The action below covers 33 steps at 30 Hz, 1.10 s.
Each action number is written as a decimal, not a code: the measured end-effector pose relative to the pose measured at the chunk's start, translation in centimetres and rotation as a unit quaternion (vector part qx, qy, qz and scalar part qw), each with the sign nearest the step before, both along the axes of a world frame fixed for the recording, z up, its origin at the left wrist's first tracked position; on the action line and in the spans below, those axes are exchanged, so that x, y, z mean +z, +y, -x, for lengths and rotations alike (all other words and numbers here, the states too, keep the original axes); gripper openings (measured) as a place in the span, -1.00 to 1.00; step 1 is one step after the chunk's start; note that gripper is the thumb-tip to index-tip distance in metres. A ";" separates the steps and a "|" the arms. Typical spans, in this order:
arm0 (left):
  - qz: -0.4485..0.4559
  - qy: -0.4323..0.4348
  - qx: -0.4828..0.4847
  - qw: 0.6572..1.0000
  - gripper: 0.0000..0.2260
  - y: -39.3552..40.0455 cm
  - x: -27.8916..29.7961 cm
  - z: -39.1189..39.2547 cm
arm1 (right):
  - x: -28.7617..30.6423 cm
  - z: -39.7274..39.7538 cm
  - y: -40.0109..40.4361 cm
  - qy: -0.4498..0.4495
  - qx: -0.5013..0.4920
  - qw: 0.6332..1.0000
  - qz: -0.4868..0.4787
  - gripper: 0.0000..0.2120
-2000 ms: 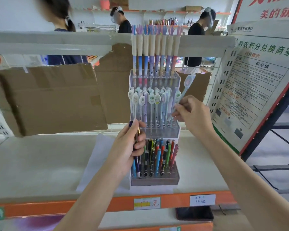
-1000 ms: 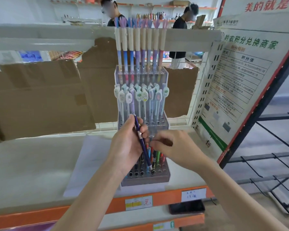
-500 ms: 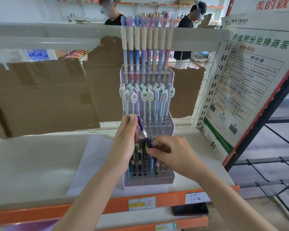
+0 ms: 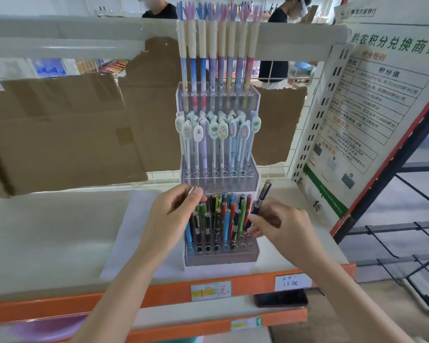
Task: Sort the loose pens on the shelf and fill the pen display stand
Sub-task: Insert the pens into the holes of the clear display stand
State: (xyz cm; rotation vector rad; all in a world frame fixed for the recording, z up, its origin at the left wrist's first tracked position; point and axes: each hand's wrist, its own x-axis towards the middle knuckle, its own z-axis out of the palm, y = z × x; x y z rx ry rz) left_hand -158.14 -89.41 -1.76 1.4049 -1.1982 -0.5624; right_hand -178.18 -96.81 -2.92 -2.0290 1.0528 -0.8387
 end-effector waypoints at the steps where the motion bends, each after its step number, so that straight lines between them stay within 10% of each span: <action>1: -0.002 -0.004 -0.002 1.000 -0.73 0.1 -0.1 0.1 | -0.6 -0.1 0.1 0.008 -0.003 1.000 0.002 -0.83; 21: -0.026 -0.065 0.007 0.998 -0.78 0.8 -0.2 1.5 | -5.6 -1.8 -0.4 0.250 -0.040 0.962 0.102 -0.80; 33: -0.046 -0.060 0.057 0.995 -0.79 2.2 -0.8 4.2 | -6.1 -1.1 -0.7 0.211 -0.007 0.969 0.129 -0.76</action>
